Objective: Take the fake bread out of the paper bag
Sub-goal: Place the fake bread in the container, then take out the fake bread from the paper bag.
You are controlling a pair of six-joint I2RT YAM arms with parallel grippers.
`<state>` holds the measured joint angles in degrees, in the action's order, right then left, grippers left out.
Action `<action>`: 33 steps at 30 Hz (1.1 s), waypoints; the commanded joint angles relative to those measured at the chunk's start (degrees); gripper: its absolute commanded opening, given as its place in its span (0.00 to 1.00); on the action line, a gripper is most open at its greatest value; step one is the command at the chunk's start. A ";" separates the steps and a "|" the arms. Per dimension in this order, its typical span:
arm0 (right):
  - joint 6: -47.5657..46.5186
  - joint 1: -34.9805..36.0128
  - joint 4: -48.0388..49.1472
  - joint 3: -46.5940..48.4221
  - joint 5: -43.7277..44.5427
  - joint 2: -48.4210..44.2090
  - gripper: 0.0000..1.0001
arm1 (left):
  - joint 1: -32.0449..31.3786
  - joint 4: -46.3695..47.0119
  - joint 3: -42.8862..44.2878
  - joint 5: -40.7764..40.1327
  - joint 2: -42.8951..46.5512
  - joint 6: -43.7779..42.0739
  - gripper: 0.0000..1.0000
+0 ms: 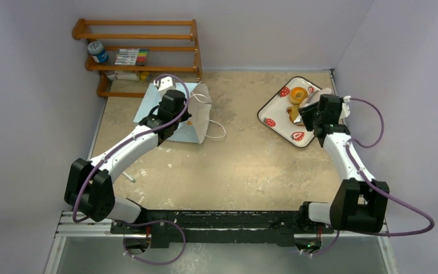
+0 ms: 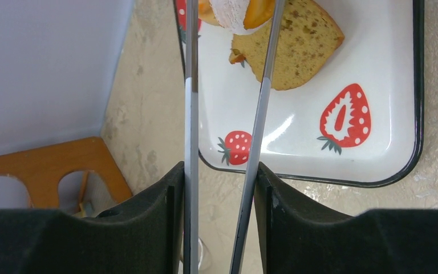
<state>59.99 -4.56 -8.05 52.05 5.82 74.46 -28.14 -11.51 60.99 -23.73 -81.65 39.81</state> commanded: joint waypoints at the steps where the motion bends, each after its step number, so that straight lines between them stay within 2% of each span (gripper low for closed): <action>1: -2.05 -0.02 1.29 2.53 0.06 -4.08 0.46 | 0.35 4.30 0.18 1.55 0.24 1.73 0.00; 11: -1.96 0.12 0.42 -0.04 -1.11 -8.11 0.45 | 0.36 3.95 0.10 1.80 0.91 2.43 0.00; 17: -2.67 2.89 -0.68 0.97 -0.17 -10.81 0.44 | 0.37 3.69 -0.11 2.35 1.31 2.30 0.00; 33: -4.90 24.70 1.52 -1.59 0.03 -12.93 0.39 | 0.37 0.97 -2.27 3.77 4.49 -2.06 0.00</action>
<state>57.10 16.62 -10.79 51.33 6.42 62.57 -28.14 -12.03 59.64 -21.17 -80.36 39.51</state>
